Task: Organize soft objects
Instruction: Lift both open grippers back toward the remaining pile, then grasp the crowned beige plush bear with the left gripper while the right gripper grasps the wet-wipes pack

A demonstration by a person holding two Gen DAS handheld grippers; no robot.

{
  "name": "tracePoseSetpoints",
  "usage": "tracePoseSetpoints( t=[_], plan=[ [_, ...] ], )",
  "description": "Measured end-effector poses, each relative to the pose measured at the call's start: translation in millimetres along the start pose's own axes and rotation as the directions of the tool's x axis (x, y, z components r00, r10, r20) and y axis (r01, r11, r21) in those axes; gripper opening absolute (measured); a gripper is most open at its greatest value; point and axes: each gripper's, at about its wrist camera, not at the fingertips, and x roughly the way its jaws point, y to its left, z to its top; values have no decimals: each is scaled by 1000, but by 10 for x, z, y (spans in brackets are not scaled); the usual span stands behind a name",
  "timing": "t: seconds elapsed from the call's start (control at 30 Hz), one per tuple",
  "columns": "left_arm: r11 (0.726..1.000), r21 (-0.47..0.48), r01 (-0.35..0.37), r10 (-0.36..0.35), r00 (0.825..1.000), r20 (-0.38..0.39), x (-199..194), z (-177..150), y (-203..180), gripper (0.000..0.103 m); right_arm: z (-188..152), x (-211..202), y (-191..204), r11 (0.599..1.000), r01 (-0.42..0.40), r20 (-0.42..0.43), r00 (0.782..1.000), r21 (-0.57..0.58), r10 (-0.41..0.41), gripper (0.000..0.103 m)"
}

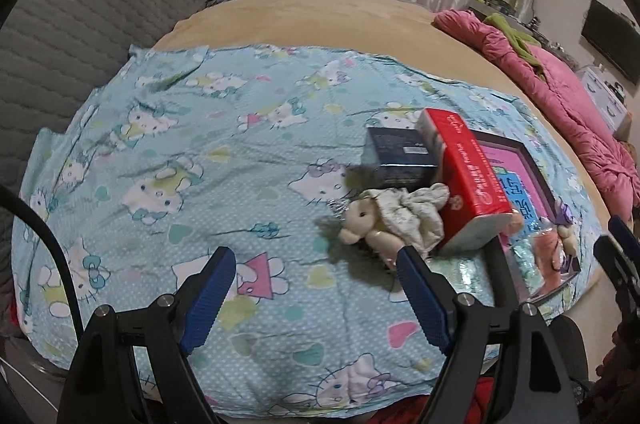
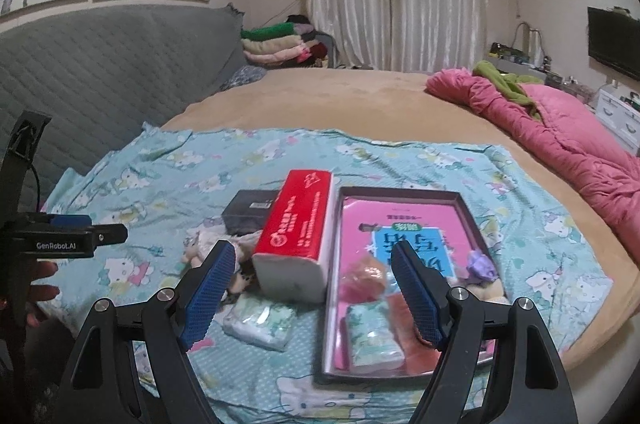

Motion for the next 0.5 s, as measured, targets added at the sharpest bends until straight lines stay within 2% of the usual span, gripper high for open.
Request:
tracePoseSetpoints(
  t=[0.23, 0.5],
  plan=[
    [999, -33, 24, -25, 999, -31, 198, -75, 94, 82, -146, 236, 214, 998, -46, -73, 996, -43, 42, 81],
    [992, -84, 97, -104, 991, -81, 595, -143, 107, 82, -347, 523, 349, 993, -73, -142, 988, -90, 60, 81]
  ],
)
